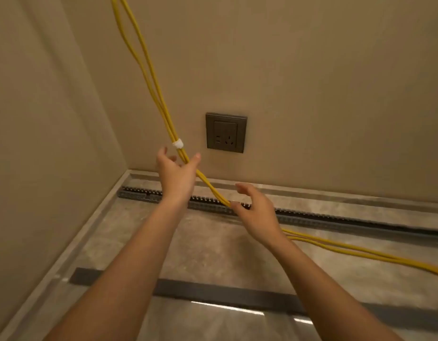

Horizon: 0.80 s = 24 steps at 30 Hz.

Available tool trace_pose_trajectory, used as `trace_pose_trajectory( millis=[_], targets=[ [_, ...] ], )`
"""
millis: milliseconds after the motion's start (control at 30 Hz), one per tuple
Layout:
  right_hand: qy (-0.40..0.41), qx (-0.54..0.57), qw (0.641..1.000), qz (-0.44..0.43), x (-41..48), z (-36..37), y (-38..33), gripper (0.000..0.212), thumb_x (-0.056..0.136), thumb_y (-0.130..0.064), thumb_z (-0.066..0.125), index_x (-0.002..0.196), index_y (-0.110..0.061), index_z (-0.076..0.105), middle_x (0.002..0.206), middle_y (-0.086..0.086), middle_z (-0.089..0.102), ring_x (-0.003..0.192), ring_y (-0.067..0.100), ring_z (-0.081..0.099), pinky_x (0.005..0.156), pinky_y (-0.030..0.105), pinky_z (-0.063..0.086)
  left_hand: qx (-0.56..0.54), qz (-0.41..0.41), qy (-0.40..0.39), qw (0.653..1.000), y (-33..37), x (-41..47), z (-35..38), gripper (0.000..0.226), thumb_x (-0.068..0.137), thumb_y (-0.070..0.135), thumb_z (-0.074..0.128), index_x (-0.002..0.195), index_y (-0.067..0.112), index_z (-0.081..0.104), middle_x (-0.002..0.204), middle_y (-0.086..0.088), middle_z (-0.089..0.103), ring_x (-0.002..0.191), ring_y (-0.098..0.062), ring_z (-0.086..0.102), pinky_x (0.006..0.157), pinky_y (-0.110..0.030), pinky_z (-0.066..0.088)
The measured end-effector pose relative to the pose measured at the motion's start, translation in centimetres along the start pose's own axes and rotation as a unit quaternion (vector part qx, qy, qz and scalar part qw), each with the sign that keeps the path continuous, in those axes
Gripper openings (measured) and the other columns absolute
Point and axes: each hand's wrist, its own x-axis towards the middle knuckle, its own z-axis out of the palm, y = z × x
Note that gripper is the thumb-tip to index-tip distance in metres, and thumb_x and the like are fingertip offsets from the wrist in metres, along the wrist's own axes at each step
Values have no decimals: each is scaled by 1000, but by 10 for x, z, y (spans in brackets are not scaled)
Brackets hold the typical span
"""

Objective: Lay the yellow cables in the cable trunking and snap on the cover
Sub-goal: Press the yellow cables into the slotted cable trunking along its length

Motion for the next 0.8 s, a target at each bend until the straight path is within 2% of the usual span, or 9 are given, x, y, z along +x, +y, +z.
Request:
trace_pose_trajectory(
  millis=[67, 133, 200, 267, 400, 467, 533, 667, 800],
  targets=[
    [-49, -26, 998, 5, 3, 4, -2, 48, 87, -26, 61, 132, -21, 46, 124, -1, 58, 114, 16, 53, 92, 31, 43, 12, -6, -48, 999, 7, 9, -1, 60, 88, 32, 61, 137, 16, 30, 121, 1, 44, 108, -17, 48, 89, -35, 42],
    [-103, -48, 994, 1, 2, 8, -1, 46, 87, -27, 59, 131, -23, 45, 117, 0, 61, 107, 20, 58, 88, 34, 48, 0, -16, -90, 996, 14, 14, -4, 36, 93, 28, 53, 124, 15, 42, 112, -2, 56, 105, -19, 55, 91, -38, 47],
    [-130, -80, 988, -6, 0, 10, 3, 45, 87, -27, 59, 130, -23, 45, 116, 3, 62, 104, 22, 59, 86, 39, 51, -19, 0, -124, 992, 14, 14, -4, 16, 97, 21, 46, 110, 14, 51, 95, -1, 65, 91, -18, 64, 74, -30, 53],
    [-142, -116, 983, -12, -4, 9, 11, 44, 88, -26, 57, 130, -24, 43, 117, 4, 61, 102, 23, 60, 83, 42, 51, -27, 24, -125, 992, 13, 12, -8, 13, 98, 18, 43, 97, 17, 56, 83, 0, 67, 78, -15, 67, 59, -23, 51],
    [-176, -203, 963, -14, -17, 3, 28, 27, 91, -31, 50, 118, -25, 50, 79, -4, 61, 69, 17, 59, 60, 35, 51, -39, 50, -114, 991, 7, 10, -23, 13, 97, 17, 46, 90, 18, 56, 80, -3, 67, 71, -14, 69, 57, -24, 55],
    [-158, -209, 965, -9, -24, -4, 34, 29, 92, -43, 47, 118, -30, 49, 67, -10, 56, 60, 11, 55, 53, 28, 44, -46, 53, -109, 992, 3, 11, -33, 11, 97, 17, 47, 90, 17, 56, 82, -4, 68, 72, -16, 70, 60, -29, 57],
    [-128, -239, 962, -11, -27, -15, 39, 31, 91, -49, 45, 116, -32, 50, 68, -10, 58, 64, 13, 58, 55, 28, 45, -55, 51, -91, 993, 0, 14, -44, 11, 96, 17, 48, 89, 16, 56, 83, -6, 67, 73, -17, 70, 58, -28, 57],
    [-39, -277, 960, -12, -26, -39, 34, 19, 91, -38, 50, 98, -26, 63, 67, -8, 59, 63, 16, 57, 52, 27, 37, -68, 53, -61, 994, -6, 22, -64, 9, 95, 15, 51, 87, 15, 56, 83, -6, 67, 72, -16, 69, 55, -24, 56],
    [72, -292, 953, -41, -3, -53, 8, 13, 90, -28, 54, 88, -21, 65, 66, -1, 60, 61, 22, 55, 49, 27, 27, -69, 36, -40, 996, -9, 34, -76, 5, 93, 15, 55, 90, 12, 58, 84, -7, 68, 75, -16, 68, 57, -23, 57]
  ],
)
